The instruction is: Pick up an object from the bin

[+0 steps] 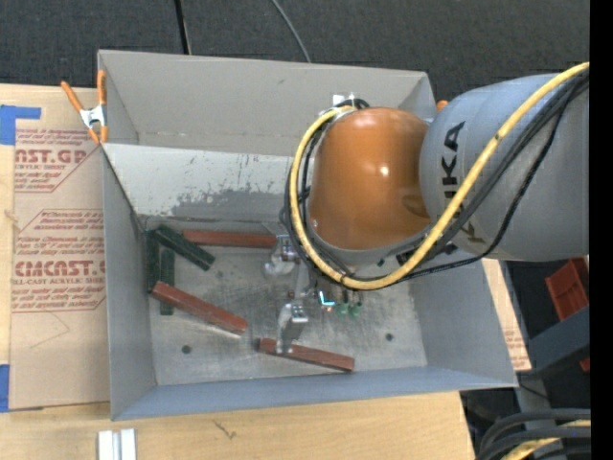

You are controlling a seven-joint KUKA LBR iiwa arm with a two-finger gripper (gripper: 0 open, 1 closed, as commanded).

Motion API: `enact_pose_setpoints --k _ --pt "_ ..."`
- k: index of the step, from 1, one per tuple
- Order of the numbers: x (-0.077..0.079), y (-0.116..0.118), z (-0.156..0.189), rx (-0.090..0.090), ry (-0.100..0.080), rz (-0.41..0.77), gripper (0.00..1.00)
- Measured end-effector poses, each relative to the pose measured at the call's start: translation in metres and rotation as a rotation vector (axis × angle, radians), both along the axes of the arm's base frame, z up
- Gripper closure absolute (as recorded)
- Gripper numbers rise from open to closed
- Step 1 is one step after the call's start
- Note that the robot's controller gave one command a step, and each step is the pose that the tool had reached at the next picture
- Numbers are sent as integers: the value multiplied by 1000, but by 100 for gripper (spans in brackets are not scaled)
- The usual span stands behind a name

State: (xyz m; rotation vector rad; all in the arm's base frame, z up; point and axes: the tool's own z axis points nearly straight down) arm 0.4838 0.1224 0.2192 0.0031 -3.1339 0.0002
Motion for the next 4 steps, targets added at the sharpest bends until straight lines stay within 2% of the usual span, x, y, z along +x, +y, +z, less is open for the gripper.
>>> enact_pose_setpoints --k 1,2,3,4 --pt "2 -1 4 1 -8 -1 0" --pt "12 -14 -50 3 -15 -26 0" --pt "9 -19 -143 4 -26 57 100" --pt "9 -19 -143 5 -26 57 100"
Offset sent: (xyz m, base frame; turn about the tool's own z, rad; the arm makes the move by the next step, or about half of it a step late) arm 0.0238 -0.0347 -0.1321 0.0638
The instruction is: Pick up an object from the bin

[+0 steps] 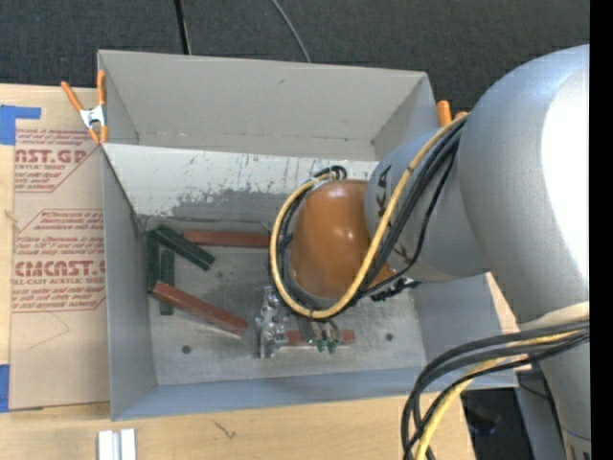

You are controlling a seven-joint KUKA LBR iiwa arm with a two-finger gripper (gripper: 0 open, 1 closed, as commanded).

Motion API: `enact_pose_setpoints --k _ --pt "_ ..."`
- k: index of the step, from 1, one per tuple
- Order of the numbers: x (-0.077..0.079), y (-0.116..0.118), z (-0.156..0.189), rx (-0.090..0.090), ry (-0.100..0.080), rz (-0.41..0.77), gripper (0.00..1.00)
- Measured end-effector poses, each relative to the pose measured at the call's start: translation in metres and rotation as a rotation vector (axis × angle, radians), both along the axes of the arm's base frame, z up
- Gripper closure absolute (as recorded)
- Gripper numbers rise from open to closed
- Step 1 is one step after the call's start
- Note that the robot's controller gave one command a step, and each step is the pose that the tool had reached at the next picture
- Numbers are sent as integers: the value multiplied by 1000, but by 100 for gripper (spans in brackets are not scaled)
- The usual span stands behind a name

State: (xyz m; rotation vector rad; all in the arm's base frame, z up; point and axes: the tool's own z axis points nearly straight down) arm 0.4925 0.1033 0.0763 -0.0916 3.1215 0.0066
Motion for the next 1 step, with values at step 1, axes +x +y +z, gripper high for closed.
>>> enact_pose_setpoints --k 1 --pt "9 -10 177 -4 10 75 100"
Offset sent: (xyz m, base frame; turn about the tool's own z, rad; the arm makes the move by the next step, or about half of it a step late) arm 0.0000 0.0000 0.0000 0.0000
